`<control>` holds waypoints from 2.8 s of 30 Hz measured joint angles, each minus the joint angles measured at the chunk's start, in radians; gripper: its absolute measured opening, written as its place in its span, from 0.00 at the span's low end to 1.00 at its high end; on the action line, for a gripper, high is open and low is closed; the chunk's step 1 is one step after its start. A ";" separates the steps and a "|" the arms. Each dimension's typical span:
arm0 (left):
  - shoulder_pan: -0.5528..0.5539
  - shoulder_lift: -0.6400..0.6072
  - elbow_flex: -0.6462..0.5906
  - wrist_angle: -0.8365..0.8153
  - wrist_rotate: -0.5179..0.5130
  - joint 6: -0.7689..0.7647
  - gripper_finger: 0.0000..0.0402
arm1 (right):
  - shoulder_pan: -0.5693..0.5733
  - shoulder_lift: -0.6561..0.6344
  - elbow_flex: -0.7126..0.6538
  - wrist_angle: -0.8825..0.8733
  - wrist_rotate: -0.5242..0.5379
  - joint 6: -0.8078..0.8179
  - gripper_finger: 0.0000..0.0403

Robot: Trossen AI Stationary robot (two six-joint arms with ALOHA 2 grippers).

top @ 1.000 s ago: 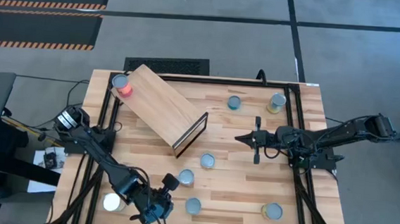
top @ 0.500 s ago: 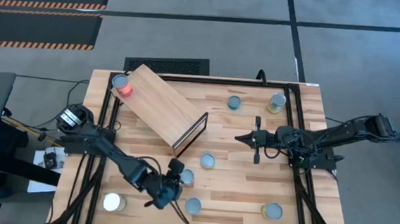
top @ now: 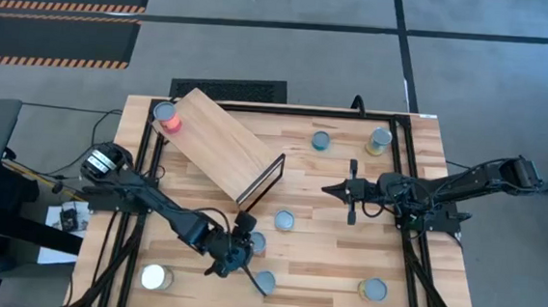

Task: Pick and place cans onto a shelf
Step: Put the canned tomatoes on the shelf

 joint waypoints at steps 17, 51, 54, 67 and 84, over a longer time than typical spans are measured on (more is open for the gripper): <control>0.003 0.025 0.003 0.024 0.067 0.015 0.02 | -0.006 0.000 0.000 -0.001 0.000 -0.001 0.02; -0.002 -0.271 0.510 -0.540 -0.168 -0.110 0.01 | -0.007 0.000 0.000 -0.002 -0.004 -0.004 0.02; 0.041 -0.302 0.537 -0.745 -0.213 -0.245 0.01 | -0.007 0.000 0.000 -0.002 -0.005 -0.003 0.02; 0.428 -0.543 0.317 -1.075 -0.228 -0.537 0.01 | -0.007 0.000 0.000 -0.001 -0.007 -0.001 0.02; 0.901 -0.816 -0.068 -0.774 0.031 -0.350 0.01 | -0.027 0.000 0.000 0.011 -0.009 0.005 0.02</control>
